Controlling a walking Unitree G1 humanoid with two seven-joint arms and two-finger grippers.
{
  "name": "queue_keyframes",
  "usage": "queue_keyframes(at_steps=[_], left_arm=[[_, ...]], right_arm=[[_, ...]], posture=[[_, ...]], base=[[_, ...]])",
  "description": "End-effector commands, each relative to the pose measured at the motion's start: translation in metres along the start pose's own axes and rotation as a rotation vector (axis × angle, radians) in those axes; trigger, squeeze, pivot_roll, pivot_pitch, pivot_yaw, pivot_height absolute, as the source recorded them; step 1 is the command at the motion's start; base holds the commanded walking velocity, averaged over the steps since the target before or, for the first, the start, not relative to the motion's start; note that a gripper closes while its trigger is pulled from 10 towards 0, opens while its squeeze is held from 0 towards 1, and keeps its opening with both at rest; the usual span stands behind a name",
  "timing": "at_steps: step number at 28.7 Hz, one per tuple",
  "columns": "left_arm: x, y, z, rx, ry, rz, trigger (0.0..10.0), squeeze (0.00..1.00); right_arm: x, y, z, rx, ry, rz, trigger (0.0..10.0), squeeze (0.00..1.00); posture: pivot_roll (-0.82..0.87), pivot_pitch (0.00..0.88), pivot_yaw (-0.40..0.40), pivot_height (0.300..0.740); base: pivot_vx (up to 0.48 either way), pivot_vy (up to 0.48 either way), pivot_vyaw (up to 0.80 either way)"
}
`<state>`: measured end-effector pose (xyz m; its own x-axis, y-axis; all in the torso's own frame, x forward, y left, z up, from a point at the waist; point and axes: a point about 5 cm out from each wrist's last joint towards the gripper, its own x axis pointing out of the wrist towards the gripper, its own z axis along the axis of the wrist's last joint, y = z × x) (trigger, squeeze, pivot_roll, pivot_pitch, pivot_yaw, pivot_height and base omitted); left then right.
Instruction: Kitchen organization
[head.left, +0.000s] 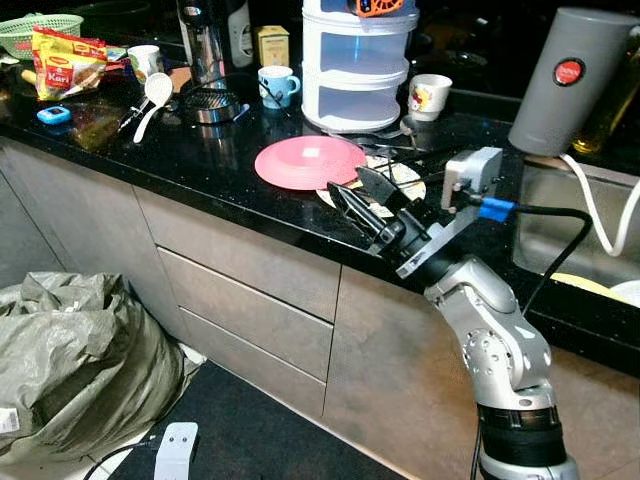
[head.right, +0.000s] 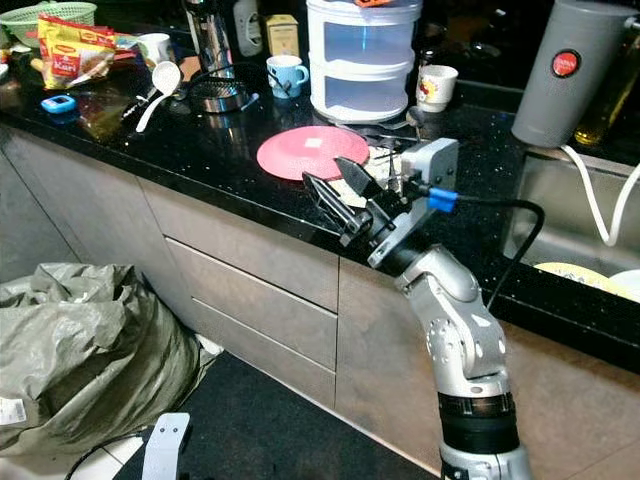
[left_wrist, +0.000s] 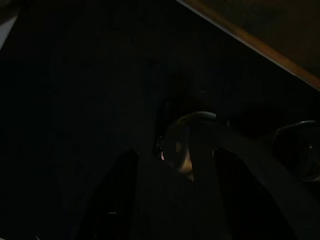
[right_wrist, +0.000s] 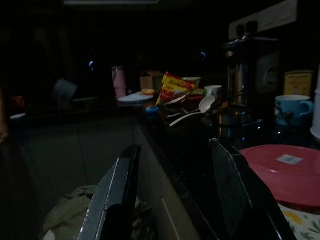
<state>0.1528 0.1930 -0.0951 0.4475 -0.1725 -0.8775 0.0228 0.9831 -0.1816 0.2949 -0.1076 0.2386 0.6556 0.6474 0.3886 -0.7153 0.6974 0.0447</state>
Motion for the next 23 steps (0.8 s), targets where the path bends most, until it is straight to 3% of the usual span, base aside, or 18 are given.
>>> queue_keyframes(at_steps=[1,8,23], left_arm=[[0.000,0.002,0.004,0.001,-0.010,0.000,10.0,0.00],[0.000,0.001,0.005,0.008,-0.009,-0.007,10.0,0.00],[0.000,0.000,0.004,0.004,-0.005,-0.007,10.0,0.00]], right_arm=[[0.002,-0.004,0.000,-0.033,0.010,-0.025,10.0,0.00],[0.003,-0.008,-0.002,-0.075,0.036,-0.056,10.0,0.00],[0.004,-0.015,0.002,-0.075,0.029,-0.081,10.0,0.00]], posture=[[0.02,0.000,0.003,0.740],[0.02,0.000,-0.002,0.740],[0.02,0.000,-0.004,0.740]], base=[[0.349,0.000,0.00],[0.347,0.000,0.00],[0.310,0.000,0.00]])
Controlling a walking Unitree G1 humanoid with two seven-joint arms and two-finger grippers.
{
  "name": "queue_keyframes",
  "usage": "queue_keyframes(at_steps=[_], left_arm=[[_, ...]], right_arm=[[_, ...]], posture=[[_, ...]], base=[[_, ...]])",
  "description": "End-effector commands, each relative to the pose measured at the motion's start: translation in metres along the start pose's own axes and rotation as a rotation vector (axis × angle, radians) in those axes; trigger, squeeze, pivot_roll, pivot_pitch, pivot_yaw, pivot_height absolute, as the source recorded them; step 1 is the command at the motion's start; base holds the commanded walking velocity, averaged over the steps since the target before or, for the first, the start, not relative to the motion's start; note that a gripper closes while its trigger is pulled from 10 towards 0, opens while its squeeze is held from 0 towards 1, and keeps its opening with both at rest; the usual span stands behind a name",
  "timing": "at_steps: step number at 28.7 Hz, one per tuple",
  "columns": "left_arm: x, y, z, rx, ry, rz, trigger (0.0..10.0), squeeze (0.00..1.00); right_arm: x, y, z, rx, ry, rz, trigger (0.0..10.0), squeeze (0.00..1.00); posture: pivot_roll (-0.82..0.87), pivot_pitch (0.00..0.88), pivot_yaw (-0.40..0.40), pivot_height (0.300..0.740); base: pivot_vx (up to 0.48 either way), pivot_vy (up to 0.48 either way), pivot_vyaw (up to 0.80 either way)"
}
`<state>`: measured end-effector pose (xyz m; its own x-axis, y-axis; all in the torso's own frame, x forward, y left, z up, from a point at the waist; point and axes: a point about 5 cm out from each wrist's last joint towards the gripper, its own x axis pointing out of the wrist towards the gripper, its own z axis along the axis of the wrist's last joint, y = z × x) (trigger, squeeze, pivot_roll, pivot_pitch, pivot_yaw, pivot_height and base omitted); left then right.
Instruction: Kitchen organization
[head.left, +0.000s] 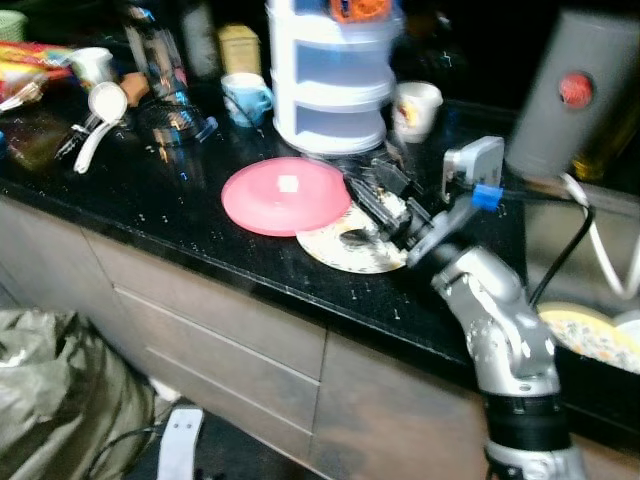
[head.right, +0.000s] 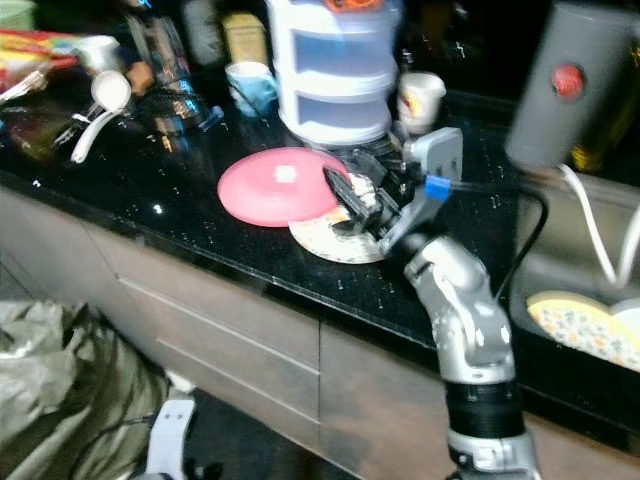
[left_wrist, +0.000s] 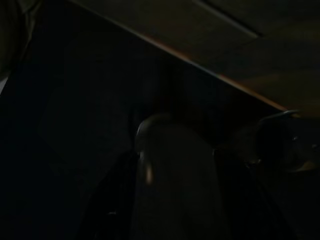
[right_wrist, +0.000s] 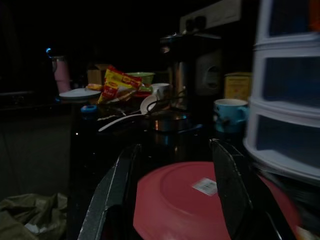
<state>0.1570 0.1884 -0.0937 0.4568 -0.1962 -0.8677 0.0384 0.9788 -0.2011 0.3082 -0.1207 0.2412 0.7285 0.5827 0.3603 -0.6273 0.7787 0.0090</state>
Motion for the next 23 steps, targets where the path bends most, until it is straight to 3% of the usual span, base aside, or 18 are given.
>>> queue_keyframes(at_steps=[1,4,8,10,11,12,23], left_arm=[[-0.001,0.005,-0.001,-0.010,0.007,0.026,10.0,0.00],[-0.001,0.005,-0.001,-0.010,0.010,0.028,10.0,0.00],[-0.001,0.005,-0.001,-0.009,0.008,0.028,10.0,0.00],[-0.001,0.005,-0.001,-0.009,0.008,0.028,10.0,0.00],[-0.001,0.004,-0.001,-0.006,0.012,0.025,10.0,0.00],[-0.001,0.004,-0.001,-0.002,0.014,0.024,10.0,0.00],[0.000,0.001,-0.002,0.006,0.017,0.017,10.0,0.00]], right_arm=[[0.002,0.003,-0.001,-0.004,0.005,0.015,10.0,0.00],[0.001,-0.004,0.001,-0.040,0.024,-0.011,10.0,0.00],[-0.003,-0.025,0.007,-0.160,0.092,-0.053,10.0,0.00],[-0.003,-0.025,0.007,-0.160,0.092,-0.053,10.0,0.00],[-0.004,-0.036,0.013,-0.269,0.151,-0.075,10.0,0.00],[-0.003,-0.040,0.016,-0.317,0.178,-0.083,10.0,0.00],[0.000,-0.058,0.027,-0.507,0.339,-0.062,10.0,0.00]], posture=[[0.02,0.000,-0.004,0.740],[0.02,0.000,-0.006,0.740],[0.02,0.000,-0.007,0.740],[0.02,0.000,-0.007,0.740],[0.02,0.000,-0.010,0.740],[0.02,0.000,-0.008,0.740],[0.02,0.008,-0.019,0.740]], base=[[0.000,0.000,0.00],[0.000,0.000,0.00],[0.000,0.000,0.00],[0.000,0.000,0.00],[0.000,0.000,0.00],[0.000,0.000,0.00],[0.000,0.000,0.00]])
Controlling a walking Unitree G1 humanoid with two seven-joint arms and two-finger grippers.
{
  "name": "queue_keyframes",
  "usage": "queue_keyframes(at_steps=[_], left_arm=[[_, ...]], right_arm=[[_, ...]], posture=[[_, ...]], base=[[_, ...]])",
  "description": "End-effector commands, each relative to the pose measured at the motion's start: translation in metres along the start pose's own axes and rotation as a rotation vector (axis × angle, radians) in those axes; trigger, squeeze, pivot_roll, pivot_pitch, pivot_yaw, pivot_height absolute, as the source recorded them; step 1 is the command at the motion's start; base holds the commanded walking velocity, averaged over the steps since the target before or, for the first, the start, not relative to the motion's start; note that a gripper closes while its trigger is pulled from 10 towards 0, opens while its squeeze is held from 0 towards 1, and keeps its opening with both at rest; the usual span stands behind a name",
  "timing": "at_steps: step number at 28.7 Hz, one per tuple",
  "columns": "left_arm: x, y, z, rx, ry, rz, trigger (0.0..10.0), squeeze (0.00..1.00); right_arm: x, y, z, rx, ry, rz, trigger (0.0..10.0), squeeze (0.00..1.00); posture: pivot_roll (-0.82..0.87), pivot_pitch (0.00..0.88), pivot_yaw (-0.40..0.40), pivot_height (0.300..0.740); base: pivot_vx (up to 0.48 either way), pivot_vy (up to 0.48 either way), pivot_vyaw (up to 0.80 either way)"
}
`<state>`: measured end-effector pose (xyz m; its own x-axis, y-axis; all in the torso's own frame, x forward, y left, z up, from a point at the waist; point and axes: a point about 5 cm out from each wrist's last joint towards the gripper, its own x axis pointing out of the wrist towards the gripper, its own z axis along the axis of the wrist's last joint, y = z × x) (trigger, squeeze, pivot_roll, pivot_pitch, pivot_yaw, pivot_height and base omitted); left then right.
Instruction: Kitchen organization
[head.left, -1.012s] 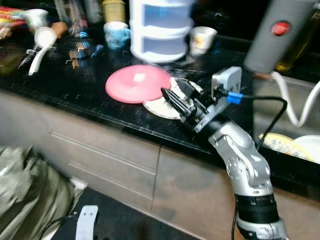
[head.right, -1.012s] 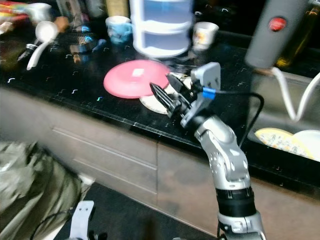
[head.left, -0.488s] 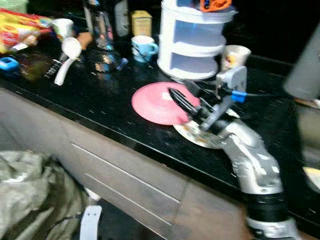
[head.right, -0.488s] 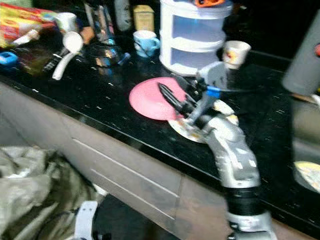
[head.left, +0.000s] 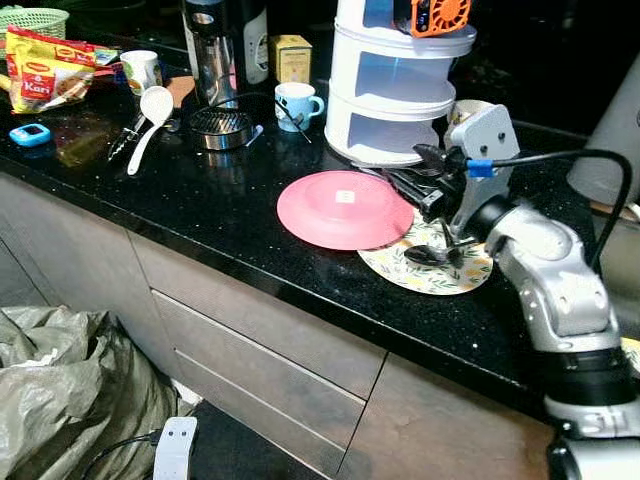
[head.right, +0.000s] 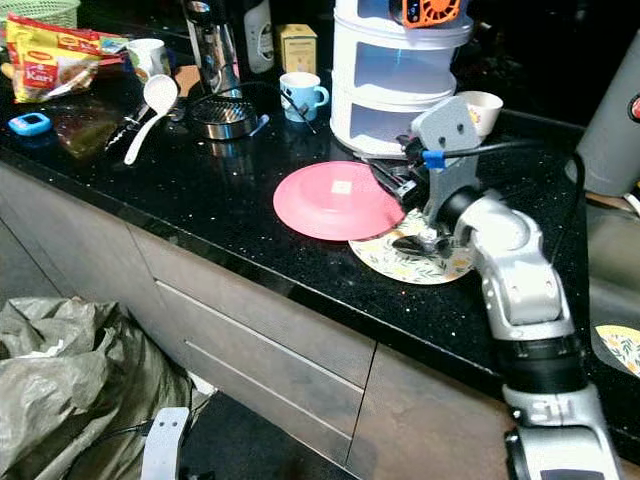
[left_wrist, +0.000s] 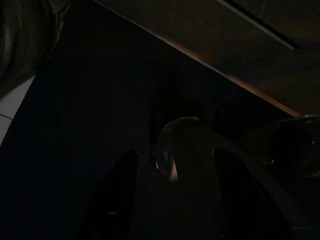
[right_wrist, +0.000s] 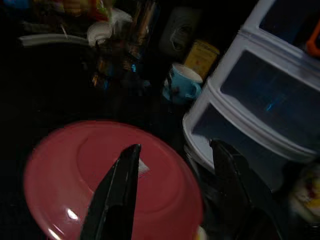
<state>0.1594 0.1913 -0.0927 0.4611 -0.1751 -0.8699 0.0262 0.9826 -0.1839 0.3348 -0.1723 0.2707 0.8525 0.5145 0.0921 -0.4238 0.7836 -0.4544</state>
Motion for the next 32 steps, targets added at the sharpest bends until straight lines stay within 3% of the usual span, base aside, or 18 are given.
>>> queue_keyframes(at_steps=[1,4,6,9,15,19,21,23,27,30,32], left_arm=[[0.000,-0.002,-0.005,0.010,0.022,-0.006,10.0,0.00],[0.001,-0.003,-0.005,0.011,0.022,-0.012,10.0,0.00],[0.001,-0.004,-0.005,0.009,0.022,-0.014,10.0,0.00],[0.001,-0.005,-0.006,0.008,0.022,-0.016,10.0,0.00],[0.001,-0.007,-0.006,0.003,0.020,-0.021,10.0,0.00],[0.002,-0.008,-0.007,0.001,0.019,-0.024,10.0,0.00],[0.002,-0.008,-0.006,0.001,0.020,-0.025,10.0,0.00],[0.002,-0.008,-0.006,0.001,0.021,-0.026,10.0,0.00],[0.002,-0.008,-0.006,0.001,0.020,-0.027,10.0,0.00],[0.002,-0.009,-0.005,0.003,0.018,-0.029,10.0,0.00],[0.002,-0.009,-0.005,0.002,0.017,-0.030,10.0,0.00]], right_arm=[[0.000,0.001,-0.010,-0.034,0.077,0.028,10.0,0.00],[-0.006,-0.008,-0.032,-0.156,0.252,0.036,10.0,0.00],[-0.012,-0.024,-0.044,-0.234,0.365,-0.022,10.0,0.00],[-0.016,-0.033,-0.048,-0.250,0.411,-0.024,10.0,0.00],[-0.024,-0.056,-0.039,-0.319,0.427,0.002,10.0,0.00],[-0.030,-0.068,-0.023,-0.263,0.356,0.051,10.0,0.00],[-0.039,-0.075,-0.016,-0.357,0.356,0.148,10.0,0.00],[-0.045,-0.079,-0.018,-0.469,0.430,0.243,10.0,0.00],[-0.047,-0.075,-0.022,-0.504,0.475,0.323,10.0,0.00],[-0.041,-0.063,-0.021,-0.535,0.488,0.475,10.0,0.00],[-0.037,-0.061,-0.019,-0.564,0.491,0.505,10.0,0.00]], posture=[[0.02,0.011,-0.020,0.740],[0.02,0.014,-0.024,0.740],[0.02,0.018,-0.025,0.740],[0.02,0.019,-0.031,0.740],[0.02,0.023,-0.035,0.740],[0.02,0.024,-0.037,0.740],[0.02,0.026,-0.035,0.740],[0.02,0.025,-0.034,0.740],[0.02,0.026,-0.036,0.740],[0.02,0.029,-0.037,0.740],[0.02,0.030,-0.039,0.740]], base=[[0.000,0.000,0.00],[0.000,0.000,0.00],[0.000,0.000,0.00],[0.000,0.000,0.00],[0.000,0.000,0.00],[0.000,0.000,0.00],[0.000,0.000,0.00],[0.000,0.000,0.00],[0.000,0.000,0.00],[0.000,0.000,0.00],[0.000,0.000,0.00]])
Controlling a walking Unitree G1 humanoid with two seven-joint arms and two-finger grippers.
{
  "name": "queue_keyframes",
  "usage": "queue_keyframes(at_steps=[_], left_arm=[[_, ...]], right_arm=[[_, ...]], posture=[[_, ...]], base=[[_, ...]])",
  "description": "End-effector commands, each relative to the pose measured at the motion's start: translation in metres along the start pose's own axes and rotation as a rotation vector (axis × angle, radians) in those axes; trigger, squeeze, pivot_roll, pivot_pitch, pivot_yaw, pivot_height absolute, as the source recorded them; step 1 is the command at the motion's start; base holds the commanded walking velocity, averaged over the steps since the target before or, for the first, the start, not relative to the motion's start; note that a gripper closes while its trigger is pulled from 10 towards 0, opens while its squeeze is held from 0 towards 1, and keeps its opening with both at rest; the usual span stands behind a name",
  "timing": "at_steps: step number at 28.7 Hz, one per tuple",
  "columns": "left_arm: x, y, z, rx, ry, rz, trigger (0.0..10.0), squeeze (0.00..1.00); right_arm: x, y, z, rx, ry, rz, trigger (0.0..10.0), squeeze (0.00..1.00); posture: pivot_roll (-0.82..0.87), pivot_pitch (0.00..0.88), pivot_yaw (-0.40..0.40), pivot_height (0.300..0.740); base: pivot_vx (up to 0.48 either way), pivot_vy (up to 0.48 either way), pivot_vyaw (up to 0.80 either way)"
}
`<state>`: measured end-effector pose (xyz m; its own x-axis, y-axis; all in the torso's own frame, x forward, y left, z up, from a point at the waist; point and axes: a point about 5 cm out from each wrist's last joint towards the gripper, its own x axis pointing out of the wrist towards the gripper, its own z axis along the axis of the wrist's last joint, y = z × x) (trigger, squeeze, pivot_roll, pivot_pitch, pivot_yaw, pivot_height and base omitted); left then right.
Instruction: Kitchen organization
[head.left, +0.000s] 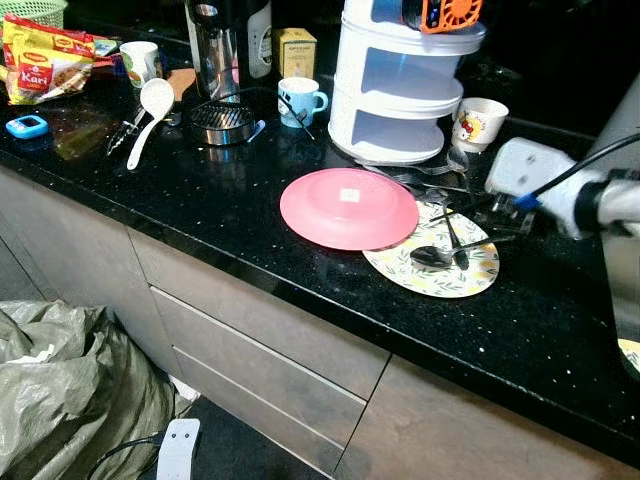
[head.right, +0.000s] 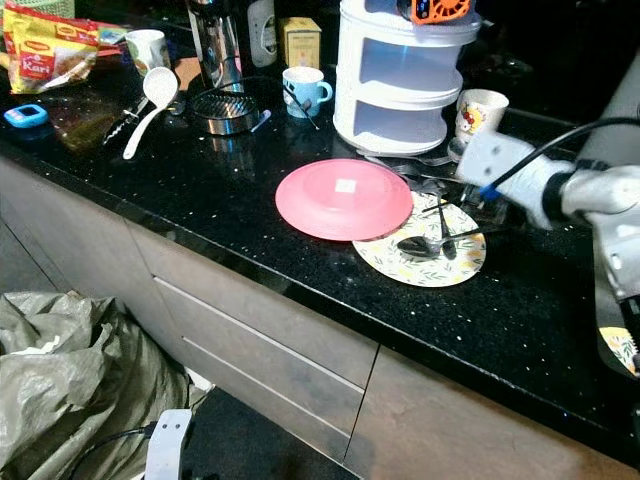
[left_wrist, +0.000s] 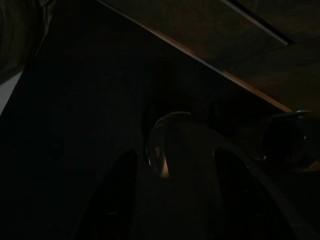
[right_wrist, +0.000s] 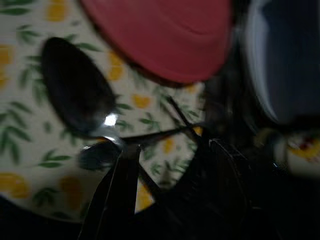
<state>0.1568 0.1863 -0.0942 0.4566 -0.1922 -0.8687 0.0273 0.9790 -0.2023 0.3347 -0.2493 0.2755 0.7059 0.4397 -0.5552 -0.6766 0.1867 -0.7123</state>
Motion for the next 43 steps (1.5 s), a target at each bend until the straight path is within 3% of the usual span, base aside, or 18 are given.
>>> queue_keyframes(at_steps=[1,4,12,19,30,43], left_arm=[[0.001,-0.004,-0.002,0.009,0.012,-0.013,10.0,0.00],[0.001,-0.005,-0.003,0.010,0.013,-0.016,10.0,0.00],[0.001,-0.006,-0.005,0.007,0.015,-0.017,10.0,0.00],[0.001,-0.006,-0.005,0.009,0.015,-0.017,10.0,0.00],[0.002,-0.006,-0.005,0.012,0.017,-0.019,10.0,0.00],[0.001,-0.005,-0.005,0.003,0.013,-0.016,10.0,0.00]], right_arm=[[0.003,-0.003,0.007,-0.064,0.005,0.029,10.0,0.00],[0.010,-0.014,0.016,-0.194,0.051,0.049,10.0,0.00],[0.013,-0.025,0.031,-0.341,0.099,0.132,10.0,0.00],[0.004,-0.034,0.028,-0.357,0.157,0.209,10.0,0.00],[-0.006,-0.027,0.005,-0.283,0.258,0.372,10.0,0.00],[0.016,-0.013,0.005,-0.317,0.242,0.405,10.0,0.00]], posture=[[0.02,0.030,-0.038,0.740],[0.02,0.033,-0.043,0.740],[0.02,0.038,-0.052,0.740],[0.02,0.032,-0.051,0.740],[0.02,0.028,-0.046,0.740],[0.02,0.037,-0.045,0.740]], base=[[0.000,0.000,0.00],[0.000,0.000,0.00],[0.000,0.000,0.00],[0.000,0.000,0.00],[0.000,0.000,0.00],[0.000,0.000,0.00]])
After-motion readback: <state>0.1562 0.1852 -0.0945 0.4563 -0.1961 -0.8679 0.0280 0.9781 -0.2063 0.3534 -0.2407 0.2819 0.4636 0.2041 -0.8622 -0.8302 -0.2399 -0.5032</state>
